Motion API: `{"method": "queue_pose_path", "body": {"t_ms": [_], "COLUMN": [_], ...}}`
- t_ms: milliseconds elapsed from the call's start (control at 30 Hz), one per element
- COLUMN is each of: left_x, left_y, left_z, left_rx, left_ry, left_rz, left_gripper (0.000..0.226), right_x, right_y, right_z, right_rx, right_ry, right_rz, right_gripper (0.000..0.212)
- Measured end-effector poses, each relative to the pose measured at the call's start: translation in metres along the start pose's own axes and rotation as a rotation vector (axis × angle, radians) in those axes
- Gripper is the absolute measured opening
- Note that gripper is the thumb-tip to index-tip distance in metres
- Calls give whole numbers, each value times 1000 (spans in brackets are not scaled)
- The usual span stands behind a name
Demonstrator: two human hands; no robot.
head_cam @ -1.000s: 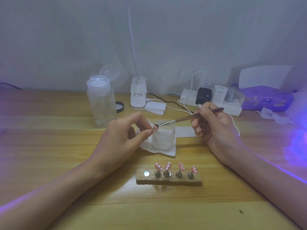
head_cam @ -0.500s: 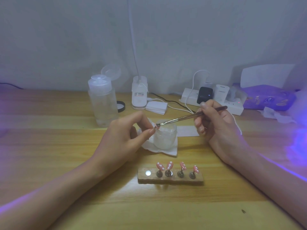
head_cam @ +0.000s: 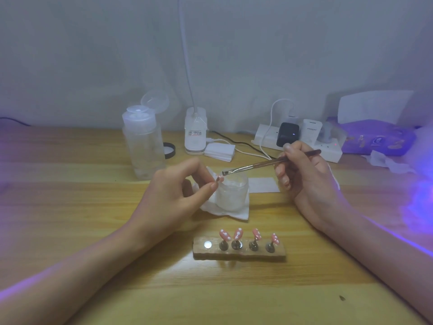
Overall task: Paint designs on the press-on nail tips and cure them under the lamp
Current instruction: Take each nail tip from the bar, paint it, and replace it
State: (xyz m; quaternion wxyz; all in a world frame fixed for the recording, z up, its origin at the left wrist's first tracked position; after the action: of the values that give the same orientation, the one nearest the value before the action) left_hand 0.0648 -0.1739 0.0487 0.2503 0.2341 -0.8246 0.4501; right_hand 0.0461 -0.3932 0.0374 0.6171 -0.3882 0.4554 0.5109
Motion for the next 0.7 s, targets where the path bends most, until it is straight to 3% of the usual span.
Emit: {"method": "queue_pose_path", "body": {"t_ms": [700], "left_x": [2], "left_y": [-1], "left_z": [0], "left_rx": [8], "left_ry": [-8], "left_rz": [5], "left_gripper": [22], "right_x": [1], "right_y": [1], "right_z": [2], "right_rx": [-5], "right_ry": [52], "right_rz": [0], "right_gripper": [23]}}
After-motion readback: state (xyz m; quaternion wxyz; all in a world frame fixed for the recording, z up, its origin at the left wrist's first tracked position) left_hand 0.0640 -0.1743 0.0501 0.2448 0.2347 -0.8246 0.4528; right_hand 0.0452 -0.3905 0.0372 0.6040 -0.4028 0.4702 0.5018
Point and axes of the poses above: each hand's wrist, its own y-axis away from the middle knuckle, its own z-axis out of the palm, x = y × z, the point moved 9 cm from there along -y, towards the middle knuckle, and after that the axes turned 13 degrees about z, right-handed, at the moved point
